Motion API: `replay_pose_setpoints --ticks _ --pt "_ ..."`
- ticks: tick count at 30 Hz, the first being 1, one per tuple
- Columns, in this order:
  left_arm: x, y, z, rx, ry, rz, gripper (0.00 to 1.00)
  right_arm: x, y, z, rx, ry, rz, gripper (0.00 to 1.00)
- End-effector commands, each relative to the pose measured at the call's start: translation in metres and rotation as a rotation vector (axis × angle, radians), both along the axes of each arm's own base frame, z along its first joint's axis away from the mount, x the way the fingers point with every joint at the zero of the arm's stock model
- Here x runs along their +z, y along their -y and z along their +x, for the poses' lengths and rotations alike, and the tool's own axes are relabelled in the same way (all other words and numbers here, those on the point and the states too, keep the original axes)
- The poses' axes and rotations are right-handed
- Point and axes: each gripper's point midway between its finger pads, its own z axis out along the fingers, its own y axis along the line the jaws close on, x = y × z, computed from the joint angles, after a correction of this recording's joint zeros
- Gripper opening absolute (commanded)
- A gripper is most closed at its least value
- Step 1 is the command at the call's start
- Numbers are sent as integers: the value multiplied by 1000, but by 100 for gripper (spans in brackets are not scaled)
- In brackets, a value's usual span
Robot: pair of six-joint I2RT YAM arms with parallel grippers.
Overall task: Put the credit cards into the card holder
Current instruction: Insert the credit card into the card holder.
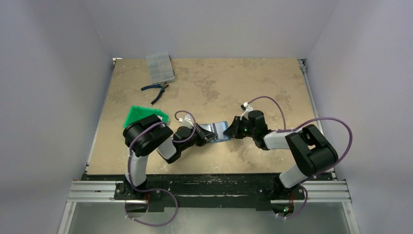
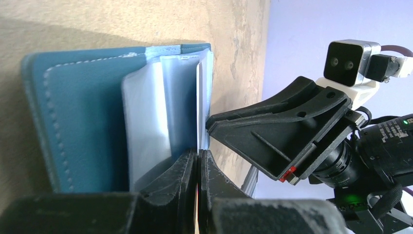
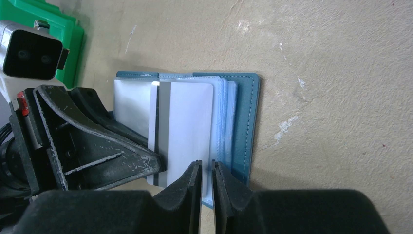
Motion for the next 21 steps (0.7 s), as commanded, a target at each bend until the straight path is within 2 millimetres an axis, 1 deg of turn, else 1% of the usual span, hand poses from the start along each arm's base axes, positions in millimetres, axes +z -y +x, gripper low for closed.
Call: replay_pose_setpoints --ticks 1,4,7,9,10,12,14,15,16,19,21 --pt "3 17 -4 -85 17 -11 0 -10 4 0 0 -15 -25 20" --pt "0 22 -2 -99 15 -11 0 -7 3 0 1 -9 -19 20" --pt "1 25 0 -101 17 -19 0 -4 6 2 -15 2 -20 20" --pt "-1 23 0 -99 10 5 0 -2 8 3 -26 6 -21 20" --pt "-1 22 0 -99 13 25 2 -2 10 4 -31 8 -21 20" --pt "-3 18 0 -101 13 82 11 0 13 4 -41 13 -19 21" --pt "-3 15 0 -106 16 146 23 0 14 4 -43 13 -16 21" --pt "-8 11 0 -108 1 195 28 1 14 4 -43 13 -15 20" --pt "-9 8 0 -114 3 235 32 1 15 5 -45 14 -14 20" --pt "-8 -1 0 -127 5 356 40 3 17 5 -46 20 -7 20" --pt "0 -8 3 -120 22 412 44 6 17 6 -48 29 -2 21"
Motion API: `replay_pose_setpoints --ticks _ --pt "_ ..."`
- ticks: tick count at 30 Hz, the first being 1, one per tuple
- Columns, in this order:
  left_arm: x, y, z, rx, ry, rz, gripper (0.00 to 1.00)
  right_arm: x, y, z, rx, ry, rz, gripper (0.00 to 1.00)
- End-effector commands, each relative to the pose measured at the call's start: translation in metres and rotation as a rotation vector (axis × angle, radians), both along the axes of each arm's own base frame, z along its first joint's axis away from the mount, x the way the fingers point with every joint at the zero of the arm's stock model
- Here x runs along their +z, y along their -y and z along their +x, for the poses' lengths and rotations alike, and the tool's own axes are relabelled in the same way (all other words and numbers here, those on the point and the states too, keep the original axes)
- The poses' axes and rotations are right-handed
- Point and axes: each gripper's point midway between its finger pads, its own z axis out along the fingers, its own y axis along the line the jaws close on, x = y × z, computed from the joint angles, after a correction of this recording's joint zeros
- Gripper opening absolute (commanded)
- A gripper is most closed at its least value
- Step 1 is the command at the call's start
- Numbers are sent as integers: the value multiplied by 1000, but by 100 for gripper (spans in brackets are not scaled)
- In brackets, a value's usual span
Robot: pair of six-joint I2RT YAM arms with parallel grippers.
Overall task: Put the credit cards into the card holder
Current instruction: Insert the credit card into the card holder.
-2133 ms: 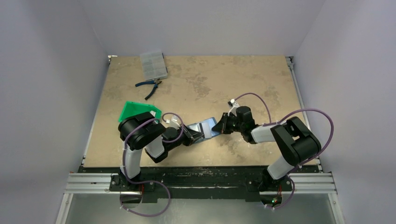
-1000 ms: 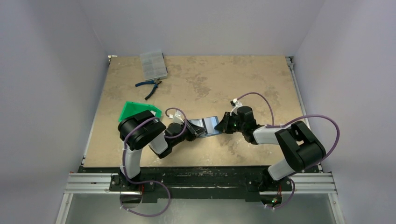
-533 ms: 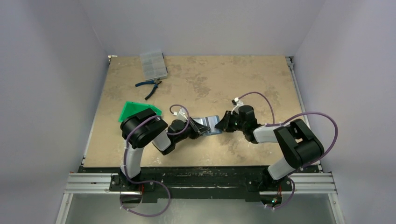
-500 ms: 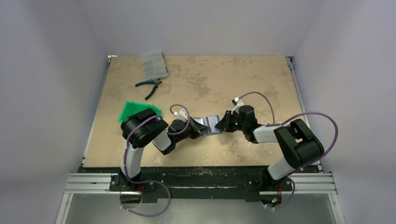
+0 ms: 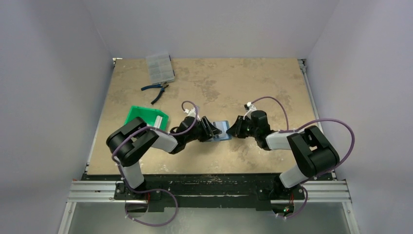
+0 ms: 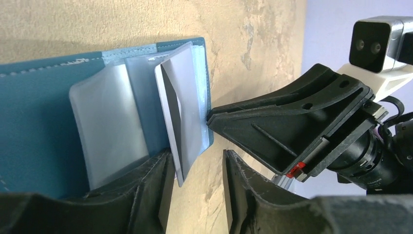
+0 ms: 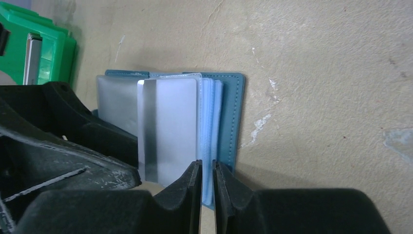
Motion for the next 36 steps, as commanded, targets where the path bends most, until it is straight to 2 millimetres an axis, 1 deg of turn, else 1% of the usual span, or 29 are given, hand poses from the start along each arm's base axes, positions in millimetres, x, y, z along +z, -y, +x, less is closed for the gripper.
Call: replay_pose_setpoints --ticks 1,3,5,6,7,9,12,14,15,16,18,20,21,22,24,28,32,36 --pt "-7 -25 -5 -21 10 252 46 7 5 0 -6 27 0 21" --pt "1 -29 -2 -23 24 299 49 10 4 -1 0 36 3 21" --pt "4 -30 -2 -44 18 346 53 11 3 0 5 40 7 21" --pt "7 -33 2 -27 25 369 54 11 2 -1 12 38 11 21" --pt "10 -34 4 -22 31 374 55 11 2 -1 17 40 14 21" --pt "17 -35 6 -17 39 384 60 11 0 -2 27 39 19 21" --pt "25 -38 11 -20 59 435 63 11 -2 -3 46 47 26 21" --pt "35 -35 13 -30 94 416 61 13 -3 -3 53 58 32 21" --pt "45 -29 15 -38 127 384 57 15 -4 -3 58 65 38 22" --pt "51 -23 16 -59 152 358 51 18 -5 -3 65 73 46 22" --pt "60 -9 16 -109 182 309 37 22 -7 -4 73 86 64 27" --pt "59 1 16 -147 182 289 28 25 -9 -5 84 91 78 31" --pt "54 4 17 -156 174 290 22 26 -11 -6 92 93 88 32" --pt "51 4 18 -154 166 297 18 27 -13 -7 103 90 103 33" --pt "45 0 21 -137 160 325 9 30 -19 -10 129 80 137 34" --pt "33 -12 25 -109 155 398 5 31 -22 -11 139 78 151 34" --pt "20 -17 26 -104 148 405 3 34 -21 -9 135 91 153 35" --pt "7 -20 25 -103 130 419 1 33 -21 -9 132 84 151 39"
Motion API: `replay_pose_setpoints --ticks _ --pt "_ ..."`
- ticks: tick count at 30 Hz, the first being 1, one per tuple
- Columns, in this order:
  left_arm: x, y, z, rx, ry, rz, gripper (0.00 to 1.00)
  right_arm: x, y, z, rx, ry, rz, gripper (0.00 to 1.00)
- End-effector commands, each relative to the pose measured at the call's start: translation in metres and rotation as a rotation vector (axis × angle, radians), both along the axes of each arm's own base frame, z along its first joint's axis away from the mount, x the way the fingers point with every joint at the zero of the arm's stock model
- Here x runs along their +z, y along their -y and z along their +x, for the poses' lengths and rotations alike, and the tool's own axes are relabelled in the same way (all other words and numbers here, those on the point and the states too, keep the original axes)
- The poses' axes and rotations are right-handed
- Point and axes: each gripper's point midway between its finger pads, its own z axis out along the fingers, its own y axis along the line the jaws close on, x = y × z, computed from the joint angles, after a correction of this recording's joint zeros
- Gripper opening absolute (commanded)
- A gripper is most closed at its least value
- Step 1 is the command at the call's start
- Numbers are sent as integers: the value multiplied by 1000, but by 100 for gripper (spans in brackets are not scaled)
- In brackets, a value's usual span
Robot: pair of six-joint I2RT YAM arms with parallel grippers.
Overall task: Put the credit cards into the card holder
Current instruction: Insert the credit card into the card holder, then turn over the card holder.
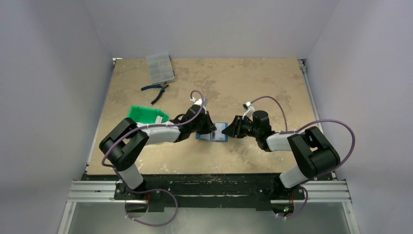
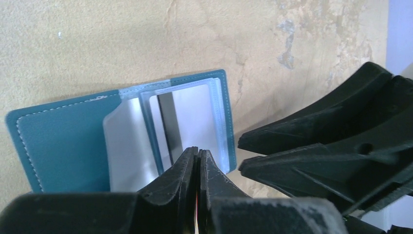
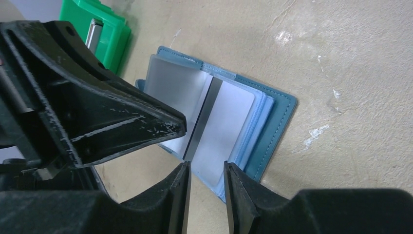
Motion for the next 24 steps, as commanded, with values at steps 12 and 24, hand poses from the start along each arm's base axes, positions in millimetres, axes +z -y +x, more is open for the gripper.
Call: replay_pose_setpoints --ticks 12,24 --pt "-40 -26 0 55 -12 71 0 3 -7 5 19 -2 42 45" --pt "-48 -31 -5 58 -24 71 0 9 -8 7 18 29 43 49"
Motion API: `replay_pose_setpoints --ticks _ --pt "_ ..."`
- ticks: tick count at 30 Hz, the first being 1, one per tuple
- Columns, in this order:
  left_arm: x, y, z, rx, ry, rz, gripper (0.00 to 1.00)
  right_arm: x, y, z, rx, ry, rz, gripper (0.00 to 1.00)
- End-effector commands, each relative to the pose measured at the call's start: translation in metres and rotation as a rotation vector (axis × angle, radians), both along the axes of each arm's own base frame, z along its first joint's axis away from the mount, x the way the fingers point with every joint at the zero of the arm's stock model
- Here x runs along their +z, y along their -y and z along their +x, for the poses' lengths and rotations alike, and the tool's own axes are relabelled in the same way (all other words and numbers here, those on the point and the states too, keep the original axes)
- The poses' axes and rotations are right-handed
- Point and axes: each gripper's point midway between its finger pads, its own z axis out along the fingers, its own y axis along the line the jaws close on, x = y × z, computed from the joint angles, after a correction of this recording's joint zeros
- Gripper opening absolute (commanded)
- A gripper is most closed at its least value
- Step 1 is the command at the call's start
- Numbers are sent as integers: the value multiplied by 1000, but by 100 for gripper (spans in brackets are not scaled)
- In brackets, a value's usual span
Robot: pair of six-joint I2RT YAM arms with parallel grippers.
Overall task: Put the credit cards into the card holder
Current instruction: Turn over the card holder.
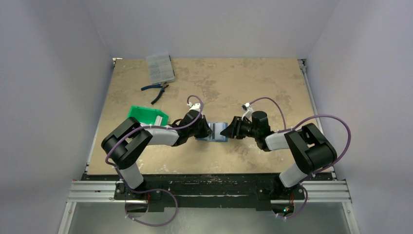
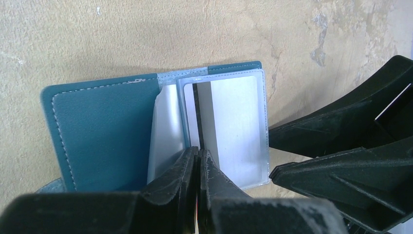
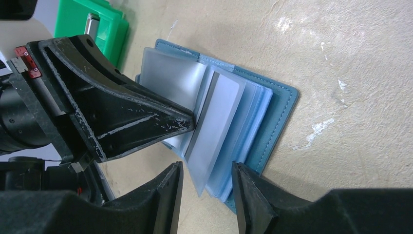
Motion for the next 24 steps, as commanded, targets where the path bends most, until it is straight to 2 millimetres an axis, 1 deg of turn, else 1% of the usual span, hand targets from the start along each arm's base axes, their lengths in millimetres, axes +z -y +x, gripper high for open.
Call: replay_pose_setpoints --ticks 1,10,16,21,24 --pt "-16 -13 -3 18 -20 47 0 17 -5 9 13 68 31 48" --pt "-16 -12 -4 16 -20 38 0 18 -12 6 41 70 46 40" --pt "-16 -12 -4 15 -21 36 0 12 -15 4 54 51 50 40" --pt "-15 -11 -5 12 -19 32 0 16 -21 2 77 60 63 40" --pt "-12 -10 -4 9 -12 26 0 22 -23 0 85 78 72 41"
